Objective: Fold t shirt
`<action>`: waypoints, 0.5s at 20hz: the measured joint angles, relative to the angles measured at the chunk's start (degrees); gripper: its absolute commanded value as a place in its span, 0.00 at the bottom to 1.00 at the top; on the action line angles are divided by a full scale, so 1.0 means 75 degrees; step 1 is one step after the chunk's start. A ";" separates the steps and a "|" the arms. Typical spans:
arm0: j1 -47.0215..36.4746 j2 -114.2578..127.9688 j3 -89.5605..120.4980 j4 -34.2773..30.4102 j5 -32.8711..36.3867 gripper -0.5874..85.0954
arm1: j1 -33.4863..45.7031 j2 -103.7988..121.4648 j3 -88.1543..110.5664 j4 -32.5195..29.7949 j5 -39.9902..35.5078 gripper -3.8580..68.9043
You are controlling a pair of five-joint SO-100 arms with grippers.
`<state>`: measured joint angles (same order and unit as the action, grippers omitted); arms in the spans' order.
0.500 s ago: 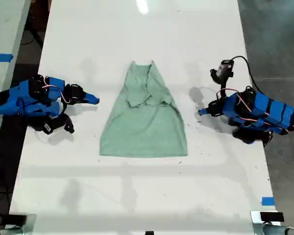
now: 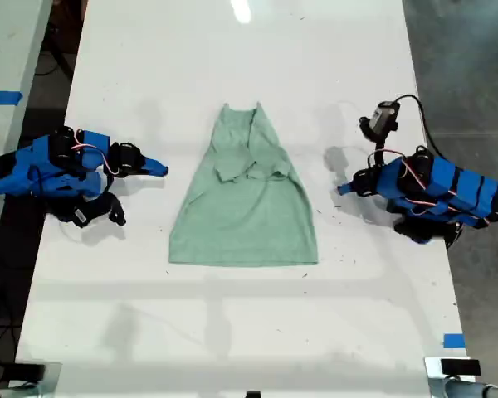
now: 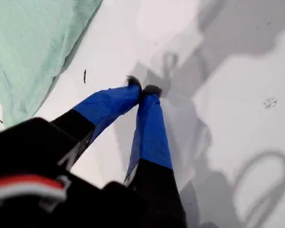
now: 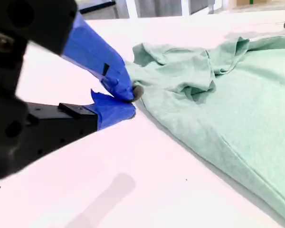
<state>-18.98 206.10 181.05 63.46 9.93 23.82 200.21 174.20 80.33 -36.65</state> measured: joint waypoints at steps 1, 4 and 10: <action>0.0000 0.0000 0.0000 0.0000 0.0000 0.00 | -0.0070 0.0000 0.0012 -0.0035 0.0539 0.05; 0.0000 0.0000 0.0000 0.0000 0.0000 0.00 | -0.0574 0.0000 0.0012 -0.0082 0.2977 0.05; 0.0000 0.0000 0.0000 0.0000 0.0000 0.00 | -0.1184 -0.0023 -0.0305 -0.0527 0.1980 0.05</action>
<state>-18.98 206.10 181.05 63.46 9.93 14.94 200.04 171.91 76.38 -21.80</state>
